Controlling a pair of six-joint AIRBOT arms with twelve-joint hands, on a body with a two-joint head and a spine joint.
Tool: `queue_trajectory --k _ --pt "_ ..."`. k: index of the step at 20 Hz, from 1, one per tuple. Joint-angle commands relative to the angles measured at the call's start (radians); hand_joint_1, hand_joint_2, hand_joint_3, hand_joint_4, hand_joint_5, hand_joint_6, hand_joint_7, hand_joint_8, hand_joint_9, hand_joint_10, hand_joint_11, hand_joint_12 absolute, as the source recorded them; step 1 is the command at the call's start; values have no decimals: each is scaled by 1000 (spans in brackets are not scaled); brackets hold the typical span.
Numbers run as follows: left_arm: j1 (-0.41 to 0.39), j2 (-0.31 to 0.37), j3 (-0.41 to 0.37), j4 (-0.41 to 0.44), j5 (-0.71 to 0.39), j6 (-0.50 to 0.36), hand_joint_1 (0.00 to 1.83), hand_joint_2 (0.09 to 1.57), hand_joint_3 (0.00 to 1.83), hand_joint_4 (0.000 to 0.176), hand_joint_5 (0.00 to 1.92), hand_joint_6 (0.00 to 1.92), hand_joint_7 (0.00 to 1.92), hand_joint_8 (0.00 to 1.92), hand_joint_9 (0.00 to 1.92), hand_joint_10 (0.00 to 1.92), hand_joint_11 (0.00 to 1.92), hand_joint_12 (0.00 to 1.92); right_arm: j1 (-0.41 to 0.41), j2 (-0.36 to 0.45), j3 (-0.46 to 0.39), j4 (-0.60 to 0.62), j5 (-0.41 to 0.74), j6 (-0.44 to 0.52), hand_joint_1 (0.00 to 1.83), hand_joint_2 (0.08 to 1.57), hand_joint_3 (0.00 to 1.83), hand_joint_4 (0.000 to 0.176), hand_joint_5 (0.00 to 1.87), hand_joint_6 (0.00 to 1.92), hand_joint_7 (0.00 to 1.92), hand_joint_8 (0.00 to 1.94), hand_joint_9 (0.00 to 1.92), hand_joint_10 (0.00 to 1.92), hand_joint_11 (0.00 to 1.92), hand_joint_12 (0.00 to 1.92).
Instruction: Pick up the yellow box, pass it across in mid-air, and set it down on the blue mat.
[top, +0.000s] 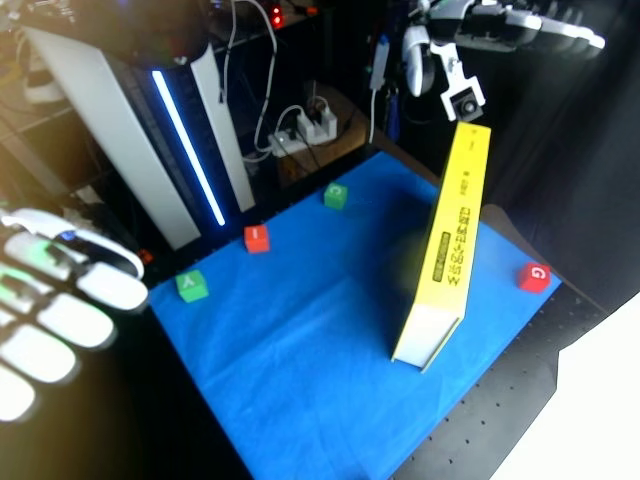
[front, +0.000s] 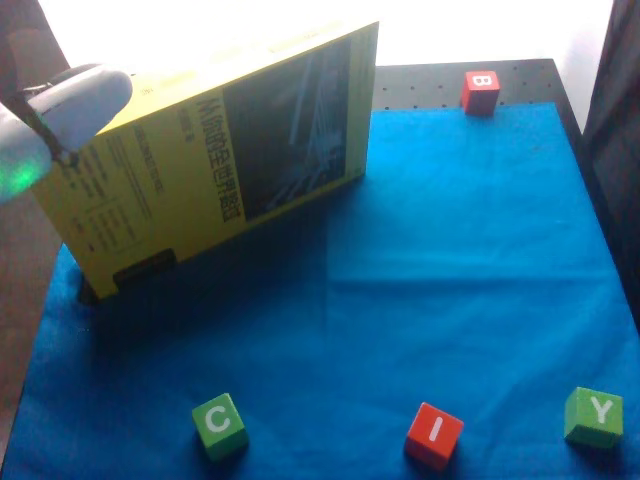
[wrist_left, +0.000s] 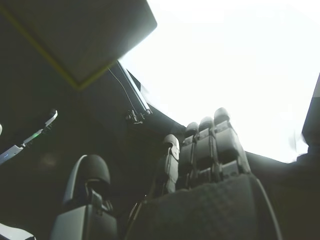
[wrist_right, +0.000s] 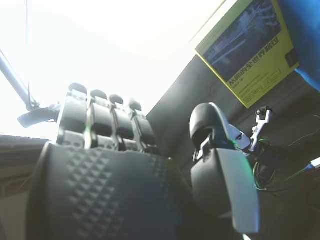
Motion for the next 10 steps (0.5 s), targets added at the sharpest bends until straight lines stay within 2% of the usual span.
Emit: queue_trajectory --k 1,3,4,6,10 --pt "-5 0 2 11 -111 -2 342 1209 0 151 0 0 0 0 0 0 0 0 7 3 -1 7 120 -2 197 1303 0 0 0 0 0 0 0 0 0 0" --pt "-4 -6 4 5 -106 -2 383 1214 0 161 0 0 0 0 0 0 0 0 6 3 -1 7 118 -2 188 1297 0 0 0 0 0 0 0 0 0 0" --pt "-2 -7 4 0 -104 -1 378 1207 0 151 0 0 0 0 0 0 0 0 6 3 -1 7 118 -2 185 1293 0 0 0 0 0 0 0 0 0 0" --pt "0 -12 6 -10 -91 -1 350 1180 0 148 0 0 0 0 0 0 0 0 6 -3 0 7 114 -2 171 1296 0 0 0 0 0 0 0 0 0 0" --pt "0 -27 18 -32 -61 -2 375 1156 0 174 0 0 0 0 0 0 0 0 6 -13 2 7 105 -2 235 1304 0 0 0 0 0 0 0 0 0 0"
